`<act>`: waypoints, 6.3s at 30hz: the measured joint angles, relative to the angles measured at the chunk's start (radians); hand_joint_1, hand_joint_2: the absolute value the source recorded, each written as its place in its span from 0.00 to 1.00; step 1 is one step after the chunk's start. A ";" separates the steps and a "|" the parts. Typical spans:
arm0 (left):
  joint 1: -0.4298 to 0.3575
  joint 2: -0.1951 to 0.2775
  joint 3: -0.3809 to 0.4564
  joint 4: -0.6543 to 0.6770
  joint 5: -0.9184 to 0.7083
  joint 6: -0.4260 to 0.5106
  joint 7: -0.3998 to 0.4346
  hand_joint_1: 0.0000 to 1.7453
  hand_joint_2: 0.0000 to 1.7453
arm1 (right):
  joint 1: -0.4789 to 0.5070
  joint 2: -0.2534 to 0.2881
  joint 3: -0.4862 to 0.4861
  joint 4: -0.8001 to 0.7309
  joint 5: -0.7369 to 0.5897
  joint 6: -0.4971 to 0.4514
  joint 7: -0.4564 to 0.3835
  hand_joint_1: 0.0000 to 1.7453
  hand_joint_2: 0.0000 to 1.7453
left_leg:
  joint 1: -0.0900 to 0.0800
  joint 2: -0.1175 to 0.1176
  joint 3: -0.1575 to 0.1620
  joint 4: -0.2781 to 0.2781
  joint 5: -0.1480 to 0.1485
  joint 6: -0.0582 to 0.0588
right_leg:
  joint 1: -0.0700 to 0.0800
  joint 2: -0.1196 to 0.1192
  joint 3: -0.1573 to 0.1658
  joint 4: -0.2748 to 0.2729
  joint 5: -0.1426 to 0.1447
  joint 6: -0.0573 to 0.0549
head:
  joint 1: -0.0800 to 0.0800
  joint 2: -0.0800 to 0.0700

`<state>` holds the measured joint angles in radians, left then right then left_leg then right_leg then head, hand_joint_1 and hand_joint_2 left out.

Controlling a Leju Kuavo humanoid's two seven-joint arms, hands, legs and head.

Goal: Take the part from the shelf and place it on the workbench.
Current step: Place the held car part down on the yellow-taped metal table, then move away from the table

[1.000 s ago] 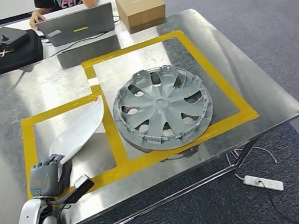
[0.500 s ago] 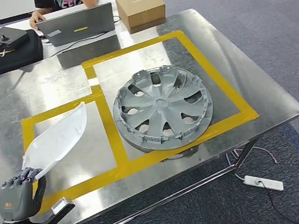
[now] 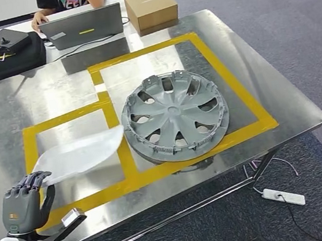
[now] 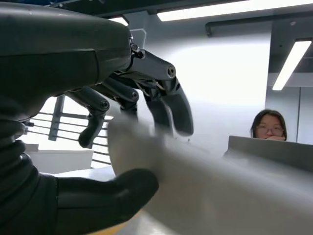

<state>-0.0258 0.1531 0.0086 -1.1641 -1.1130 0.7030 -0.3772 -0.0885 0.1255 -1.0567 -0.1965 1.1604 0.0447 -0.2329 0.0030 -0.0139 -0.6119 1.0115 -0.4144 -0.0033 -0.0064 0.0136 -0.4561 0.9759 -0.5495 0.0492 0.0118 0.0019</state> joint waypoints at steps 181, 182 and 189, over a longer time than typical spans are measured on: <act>0.230 -0.208 0.050 -0.708 1.128 -0.800 -0.321 0.00 0.00 | 0.017 -0.017 -0.022 0.000 -0.001 -0.022 -0.033 0.00 0.00 | 0.005 -0.028 0.064 0.005 -0.021 -0.019 | 0.005 0.050 -0.056 -0.002 0.084 -0.029 | -0.012 0.000; 0.230 -0.208 0.050 -0.709 1.128 -0.799 -0.321 0.00 0.00 | 0.016 -0.017 -0.021 0.000 0.000 -0.022 -0.033 0.00 0.00 | 0.006 -0.038 0.080 -0.026 -0.024 -0.016 | 0.006 0.058 -0.064 0.002 0.086 -0.024 | -0.012 0.000; 0.230 -0.208 0.050 -0.709 1.128 -0.797 -0.321 0.00 0.00 | 0.020 -0.019 -0.021 0.001 0.001 -0.021 -0.033 0.00 0.00 | 0.009 0.019 0.068 -0.043 -0.022 0.019 | 0.005 0.003 -0.181 0.206 -0.026 0.012 | -0.002 0.000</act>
<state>0.2039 -0.0548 0.0589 -1.8727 0.0149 -0.0944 -0.6979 -0.0684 0.1067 -1.0780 -0.1959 1.1611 0.0240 -0.2661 0.0119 0.0055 -0.5444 0.9681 -0.4368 0.0162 -0.0017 0.0169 -0.6366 1.1824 -0.5757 0.0608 0.0099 0.0015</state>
